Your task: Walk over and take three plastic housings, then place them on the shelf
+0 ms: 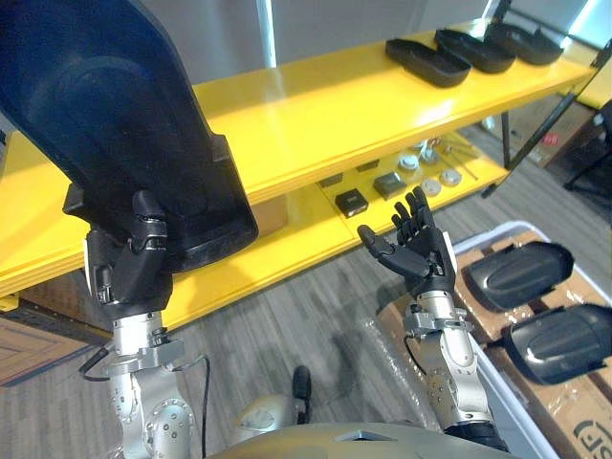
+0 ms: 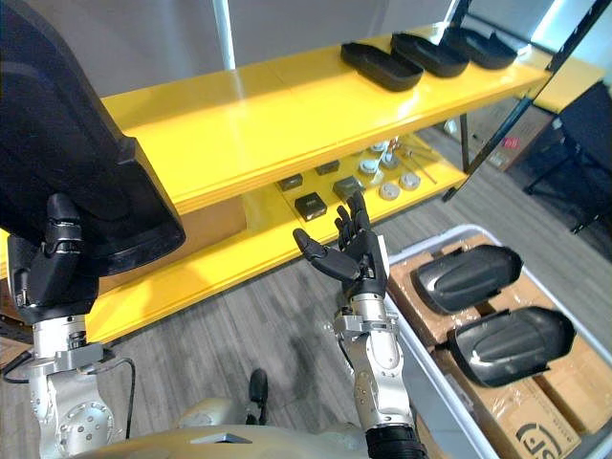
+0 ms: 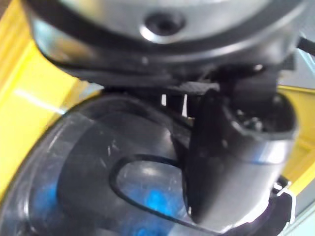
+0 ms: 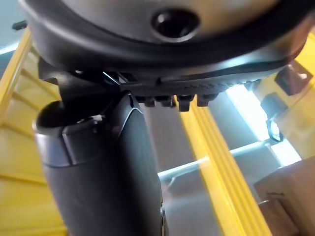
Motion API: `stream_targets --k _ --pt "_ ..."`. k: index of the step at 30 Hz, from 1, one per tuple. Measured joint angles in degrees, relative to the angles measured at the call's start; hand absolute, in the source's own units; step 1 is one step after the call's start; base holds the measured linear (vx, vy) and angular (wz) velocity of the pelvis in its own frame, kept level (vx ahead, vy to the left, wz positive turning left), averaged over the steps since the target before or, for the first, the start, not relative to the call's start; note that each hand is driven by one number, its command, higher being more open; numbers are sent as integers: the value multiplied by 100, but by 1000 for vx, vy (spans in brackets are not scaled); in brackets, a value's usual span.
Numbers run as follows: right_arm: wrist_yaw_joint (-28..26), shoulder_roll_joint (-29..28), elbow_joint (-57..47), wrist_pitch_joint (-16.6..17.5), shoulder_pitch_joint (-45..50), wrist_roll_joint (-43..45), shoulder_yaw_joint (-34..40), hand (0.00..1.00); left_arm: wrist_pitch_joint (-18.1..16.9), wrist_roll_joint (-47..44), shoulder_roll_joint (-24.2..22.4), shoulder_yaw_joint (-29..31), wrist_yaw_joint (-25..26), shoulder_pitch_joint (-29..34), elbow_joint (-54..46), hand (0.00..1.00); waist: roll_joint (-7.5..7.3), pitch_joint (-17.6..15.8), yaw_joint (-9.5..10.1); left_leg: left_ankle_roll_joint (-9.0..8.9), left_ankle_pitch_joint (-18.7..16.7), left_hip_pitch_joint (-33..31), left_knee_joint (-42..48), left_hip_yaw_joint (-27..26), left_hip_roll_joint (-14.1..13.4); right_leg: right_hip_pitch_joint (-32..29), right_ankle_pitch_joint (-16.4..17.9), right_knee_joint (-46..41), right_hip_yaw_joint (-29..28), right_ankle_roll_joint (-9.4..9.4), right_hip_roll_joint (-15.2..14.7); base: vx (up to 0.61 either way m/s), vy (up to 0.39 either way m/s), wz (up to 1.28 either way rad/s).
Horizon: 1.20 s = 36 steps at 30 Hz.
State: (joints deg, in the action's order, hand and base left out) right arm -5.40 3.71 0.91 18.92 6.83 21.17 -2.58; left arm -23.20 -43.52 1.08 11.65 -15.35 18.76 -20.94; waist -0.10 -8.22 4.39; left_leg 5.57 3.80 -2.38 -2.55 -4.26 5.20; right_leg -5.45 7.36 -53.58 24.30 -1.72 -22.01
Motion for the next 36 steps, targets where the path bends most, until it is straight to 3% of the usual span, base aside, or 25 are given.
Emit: stream_targets --k 1,3,5,7,10,11,13,14,15,16,17,18,20,21,22,23,25,27,33,36 --pt "-23 6 -168 14 -23 2 43 100 -10 40 13 3 113 -152 1 0 21 -26 -30 -8 -6 95 -57 76 0 -165 350 308 6 -121 250 149 37 34" --pt "-46 22 -353 31 -153 -15 119 100 -21 118 29 -17 307 -402 5 0 43 -39 -55 -19 3 129 -99 141 3 -437 595 1201 -37 -136 627 150 13 14" --pt "-24 45 -537 38 -261 -50 198 100 -21 124 78 -108 490 -693 31 0 60 -53 -146 -61 34 150 -154 279 16 -742 510 2227 -329 -251 948 124 -6 28" --pt "-21 53 -667 37 -274 -40 274 100 -23 397 165 -262 805 -882 66 0 77 -77 -289 -61 32 321 -217 468 145 -907 216 3148 -815 -684 1017 145 -34 59" --pt "-109 62 -675 37 -278 12 342 100 -22 638 180 -311 902 -914 108 0 60 -74 -363 -41 -122 586 -213 763 272 -750 -15 3539 -1153 -568 1013 194 -69 62" --pt "-197 69 -675 37 -278 51 375 100 -31 731 183 -307 973 -917 106 0 50 -64 -355 -31 -410 575 -31 795 273 -596 -121 3729 -1126 -547 1062 196 -89 59" --pt "-346 145 -673 27 -277 51 371 100 -31 782 183 -269 1148 -869 158 0 101 -77 -301 -255 -1111 282 851 390 29 -154 -74 3955 -959 -438 1312 187 -134 59" --pt "-474 234 -672 10 -276 52 348 100 -31 781 214 -195 1201 -778 171 0 137 -72 -287 -582 -1521 27 1784 -5 -284 321 59 4260 -864 -214 1546 247 -220 56" --pt "-566 356 -667 5 -321 63 369 100 -29 782 212 -129 1188 -774 240 0 170 -124 -291 -688 -1621 -335 2745 -274 -486 647 -279 4589 -771 -21 1650 286 -234 68" --pt "-619 501 -665 -1 -333 80 395 100 2 782 193 -104 1189 -760 376 0 218 -169 -288 -792 -1713 -829 3853 -596 -733 899 -345 4728 -666 8 1705 222 -165 38" --pt "-712 564 -634 6 -344 130 424 100 35 783 176 -64 1171 -691 511 0 254 -162 -181 -775 -1853 -1014 4227 -883 -970 1069 -326 4789 -626 26 1725 281 -153 20" --pt "-804 622 -623 51 -396 172 561 100 100 764 166 -13 1132 -678 680 0 296 -139 -141 -807 -1900 -1181 3849 -1029 -1209 1260 -299 4879 -546 18 1720 280 -120 5" --pt "-795 628 -608 126 -506 173 737 100 110 755 135 -38 1048 -681 717 0 382 -95 -183 -1000 -1651 -1313 2919 -1020 -1311 1319 -305 4920 -413 4 1719 314 -30 25" --pt "-726 635 -604 165 -521 173 902 100 113 762 136 -156 916 -688 712 0 445 -66 -253 -999 -911 -1194 1927 -991 -1344 1402 -278 4909 -328 -49 1714 351 81 31" --pt "-610 674 -591 178 -525 174 1018 100 114 768 151 -322 773 -698 701 0 504 -24 -306 -760 127 -965 1344 -999 -1383 1523 -125 4817 -307 -268 1691 445 152 31" --pt "-526 643 -568 184 -520 175 1066 100 139 768 195 -405 717 -735 708 0 404 -18 -331 -603 168 -821 1188 -1043 -1242 1565 -79 4781 -302 -330 1561 329 144 14" --pt "-255 606 -578 206 -555 175 1093 100 291 776 326 -699 592 -785 607 0 272 30 -383 -500 303 -346 496 -1201 -933 1547 -78 4594 -289 -341 1282 248 120 -1" --pt "-144 421 -580 206 -535 179 1090 100 434 823 462 -861 514 -790 483 0 221 58 -454 -445 305 -163 284 -1275 -835 1560 -104 4513 -285 -382 1189 202 85 -11" --pt "115 201 -630 177 -183 167 1085 100 956 1006 606 -1537 325 -1376 442 0 185 80 -529 -441 299 96 -22 -1421 -797 1558 -161 4461 -391 -473 1186 82 1 -11" --pt "204 201 -771 92 27 112 1073 100 1308 1003 727 -2032 508 -1839 450 0 196 95 -689 -447 302 109 -88 -1547 -810 1466 -162 4465 -509 -474 1199 0 -16 -23"
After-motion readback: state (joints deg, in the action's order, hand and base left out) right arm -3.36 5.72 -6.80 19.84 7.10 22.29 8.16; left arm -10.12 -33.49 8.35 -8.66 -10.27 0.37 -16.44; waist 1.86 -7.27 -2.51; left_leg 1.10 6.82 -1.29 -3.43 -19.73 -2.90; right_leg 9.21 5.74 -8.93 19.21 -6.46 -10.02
